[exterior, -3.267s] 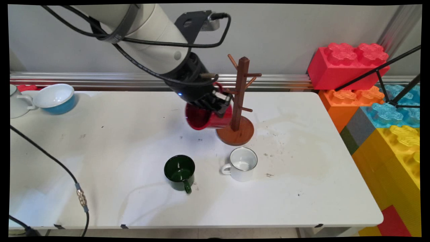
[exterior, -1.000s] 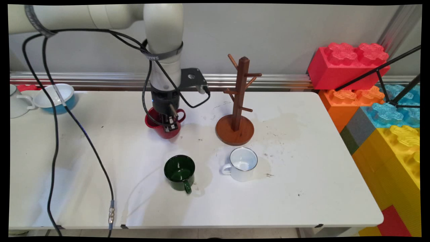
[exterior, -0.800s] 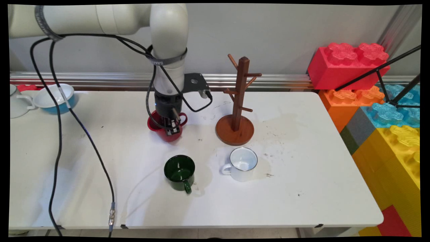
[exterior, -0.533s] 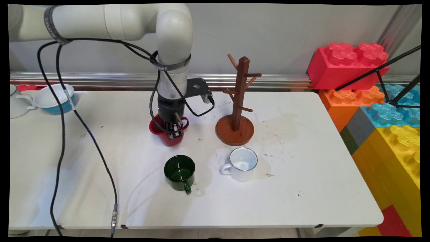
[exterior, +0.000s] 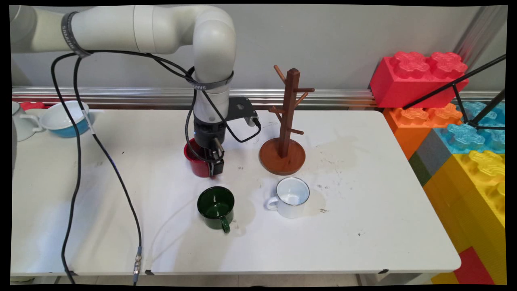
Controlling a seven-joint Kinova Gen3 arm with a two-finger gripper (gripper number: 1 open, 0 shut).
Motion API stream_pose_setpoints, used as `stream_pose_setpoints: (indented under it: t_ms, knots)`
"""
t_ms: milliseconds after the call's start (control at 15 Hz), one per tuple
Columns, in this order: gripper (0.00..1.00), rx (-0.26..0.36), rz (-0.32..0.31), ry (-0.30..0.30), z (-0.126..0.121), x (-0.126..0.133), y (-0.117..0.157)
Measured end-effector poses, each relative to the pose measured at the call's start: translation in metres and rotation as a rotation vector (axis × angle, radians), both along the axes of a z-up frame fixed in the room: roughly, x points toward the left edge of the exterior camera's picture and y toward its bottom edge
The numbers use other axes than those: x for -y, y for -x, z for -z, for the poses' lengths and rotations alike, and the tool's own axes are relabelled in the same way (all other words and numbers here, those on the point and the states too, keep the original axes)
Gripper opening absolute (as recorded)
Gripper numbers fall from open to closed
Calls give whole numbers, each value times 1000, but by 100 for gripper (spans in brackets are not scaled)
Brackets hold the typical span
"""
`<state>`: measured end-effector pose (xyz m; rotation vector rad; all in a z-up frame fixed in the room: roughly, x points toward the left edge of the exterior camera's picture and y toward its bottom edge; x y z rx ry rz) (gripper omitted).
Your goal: Place the picked object on the table
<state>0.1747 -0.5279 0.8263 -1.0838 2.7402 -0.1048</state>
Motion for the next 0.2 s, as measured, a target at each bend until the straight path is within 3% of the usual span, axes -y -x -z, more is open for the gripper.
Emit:
stream_pose_setpoints:
  t_ms: [200]
  knots:
    - [100,-12,-9,20,1,3,0]
